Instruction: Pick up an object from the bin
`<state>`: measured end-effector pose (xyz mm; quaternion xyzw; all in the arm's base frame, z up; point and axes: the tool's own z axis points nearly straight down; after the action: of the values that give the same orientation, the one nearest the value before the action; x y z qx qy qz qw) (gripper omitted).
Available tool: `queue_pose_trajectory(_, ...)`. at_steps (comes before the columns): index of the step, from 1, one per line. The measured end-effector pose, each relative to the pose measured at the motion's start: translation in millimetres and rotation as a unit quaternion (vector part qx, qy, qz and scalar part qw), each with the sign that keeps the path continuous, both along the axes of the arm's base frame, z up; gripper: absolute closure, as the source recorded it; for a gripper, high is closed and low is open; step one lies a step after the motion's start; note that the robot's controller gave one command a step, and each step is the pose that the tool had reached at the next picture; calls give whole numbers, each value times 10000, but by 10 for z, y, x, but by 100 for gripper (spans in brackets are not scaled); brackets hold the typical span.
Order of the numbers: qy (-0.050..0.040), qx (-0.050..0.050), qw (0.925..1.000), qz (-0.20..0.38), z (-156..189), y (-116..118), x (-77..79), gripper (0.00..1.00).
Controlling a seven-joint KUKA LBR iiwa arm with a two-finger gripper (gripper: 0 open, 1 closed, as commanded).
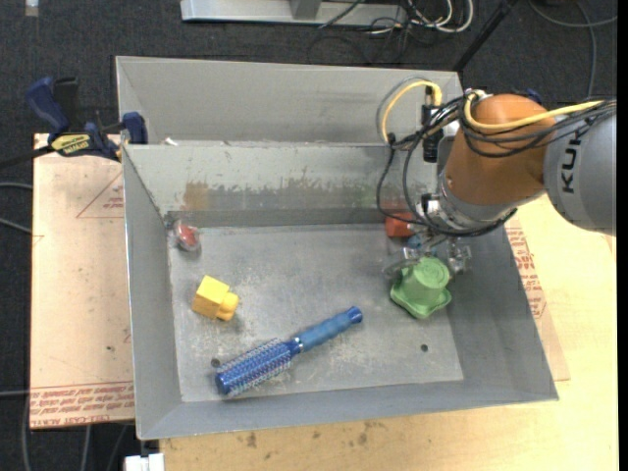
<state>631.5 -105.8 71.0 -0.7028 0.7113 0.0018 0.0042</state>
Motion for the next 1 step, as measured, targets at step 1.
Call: queue_pose_trajectory(1,-2,-26,10000,-9,2,-33,-2,100)
